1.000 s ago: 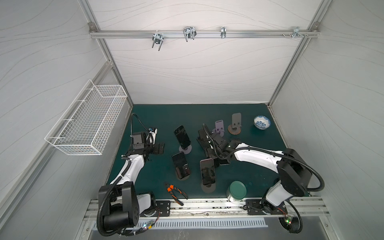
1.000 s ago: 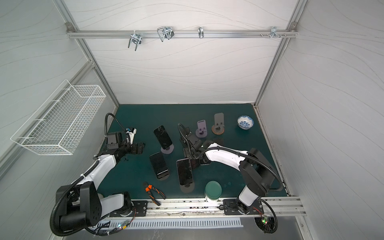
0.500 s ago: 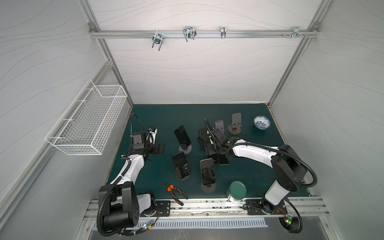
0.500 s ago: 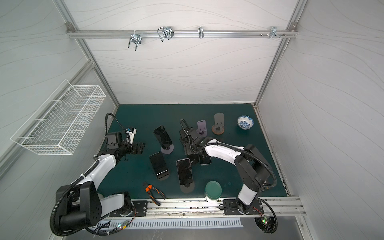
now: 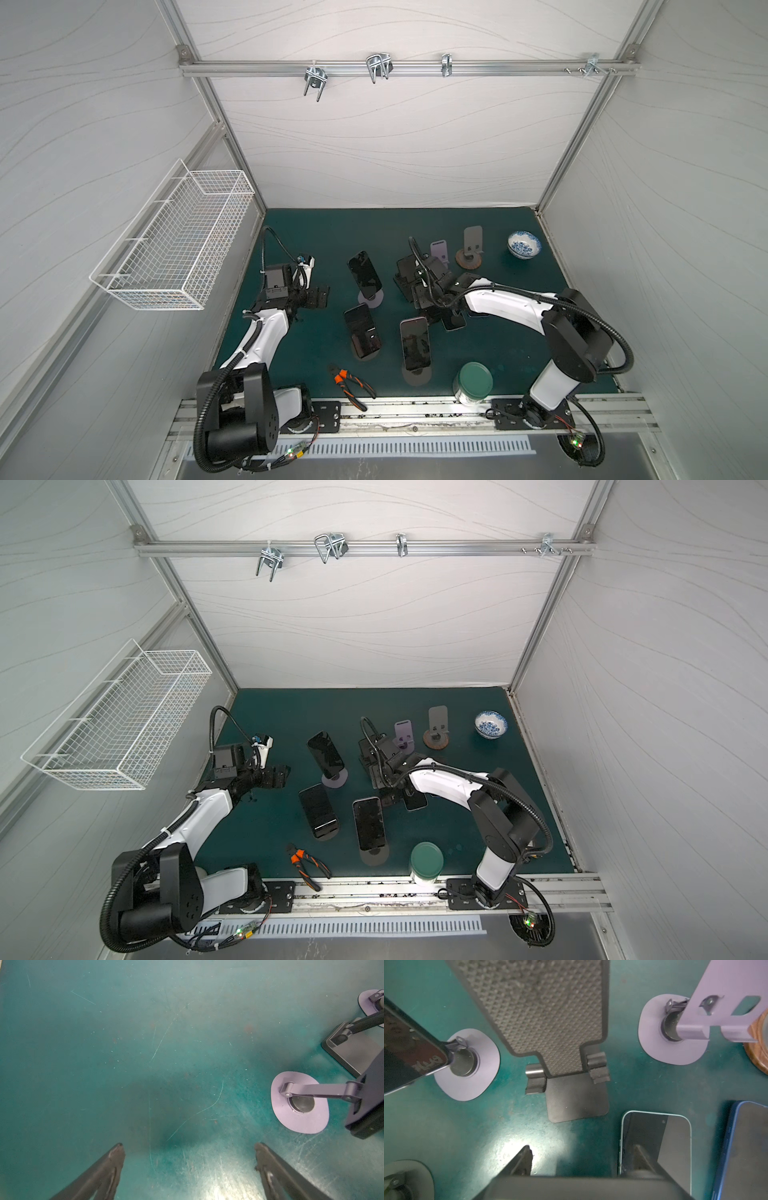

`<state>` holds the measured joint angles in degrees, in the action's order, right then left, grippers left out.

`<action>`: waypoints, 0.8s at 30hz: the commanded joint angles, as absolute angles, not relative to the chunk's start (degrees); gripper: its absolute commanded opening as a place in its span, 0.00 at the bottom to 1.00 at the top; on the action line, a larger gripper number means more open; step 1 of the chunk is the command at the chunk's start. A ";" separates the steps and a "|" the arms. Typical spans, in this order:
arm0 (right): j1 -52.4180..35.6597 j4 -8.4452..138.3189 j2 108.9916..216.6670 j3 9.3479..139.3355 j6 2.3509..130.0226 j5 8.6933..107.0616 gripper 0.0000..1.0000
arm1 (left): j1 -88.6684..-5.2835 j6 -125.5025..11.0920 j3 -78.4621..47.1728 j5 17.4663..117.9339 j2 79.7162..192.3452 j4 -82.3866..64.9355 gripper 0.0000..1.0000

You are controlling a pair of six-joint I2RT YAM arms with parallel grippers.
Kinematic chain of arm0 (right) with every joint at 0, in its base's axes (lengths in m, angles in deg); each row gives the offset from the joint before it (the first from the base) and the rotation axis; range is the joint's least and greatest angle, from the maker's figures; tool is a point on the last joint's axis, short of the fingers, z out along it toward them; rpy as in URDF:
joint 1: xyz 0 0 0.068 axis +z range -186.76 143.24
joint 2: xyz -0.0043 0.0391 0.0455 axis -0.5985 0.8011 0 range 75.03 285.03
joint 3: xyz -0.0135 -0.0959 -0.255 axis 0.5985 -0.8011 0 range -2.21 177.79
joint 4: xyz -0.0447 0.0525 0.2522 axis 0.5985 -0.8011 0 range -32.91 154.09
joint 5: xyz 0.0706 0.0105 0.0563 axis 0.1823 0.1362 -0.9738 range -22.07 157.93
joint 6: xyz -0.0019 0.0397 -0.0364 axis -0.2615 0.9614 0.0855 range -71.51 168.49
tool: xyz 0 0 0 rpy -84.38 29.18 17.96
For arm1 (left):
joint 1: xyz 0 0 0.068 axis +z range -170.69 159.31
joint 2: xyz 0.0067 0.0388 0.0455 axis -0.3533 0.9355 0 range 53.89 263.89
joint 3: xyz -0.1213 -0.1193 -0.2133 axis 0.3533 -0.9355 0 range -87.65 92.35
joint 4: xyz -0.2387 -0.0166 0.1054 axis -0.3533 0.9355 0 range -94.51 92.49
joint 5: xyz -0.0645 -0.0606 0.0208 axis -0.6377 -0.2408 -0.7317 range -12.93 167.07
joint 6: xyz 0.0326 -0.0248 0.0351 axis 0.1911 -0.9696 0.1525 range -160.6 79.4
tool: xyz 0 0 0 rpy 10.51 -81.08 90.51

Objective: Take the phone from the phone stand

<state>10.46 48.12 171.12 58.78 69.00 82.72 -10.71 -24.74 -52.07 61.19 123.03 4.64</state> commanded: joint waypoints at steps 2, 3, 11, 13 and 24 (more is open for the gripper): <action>10.08 46.64 168.57 58.96 68.59 83.72 0.56 | -10.76 -24.18 -50.65 60.81 122.21 3.49 0.99; 10.11 46.17 168.10 59.17 68.95 83.23 0.56 | -10.75 -24.16 -50.70 60.80 122.27 3.49 0.99; 13.21 41.29 164.78 60.40 71.93 79.79 0.56 | -10.78 -24.17 -50.75 60.81 122.17 3.54 0.99; 13.90 40.34 164.17 60.25 72.29 80.07 0.56 | -10.80 -24.21 -50.82 60.81 122.07 3.41 0.99; 15.66 39.53 165.44 57.35 74.25 79.71 0.56 | -10.76 -24.18 -50.83 60.86 122.01 3.40 0.99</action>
<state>14.68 40.67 165.88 58.02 73.02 79.68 -10.71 -24.74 -52.07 61.19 123.03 4.64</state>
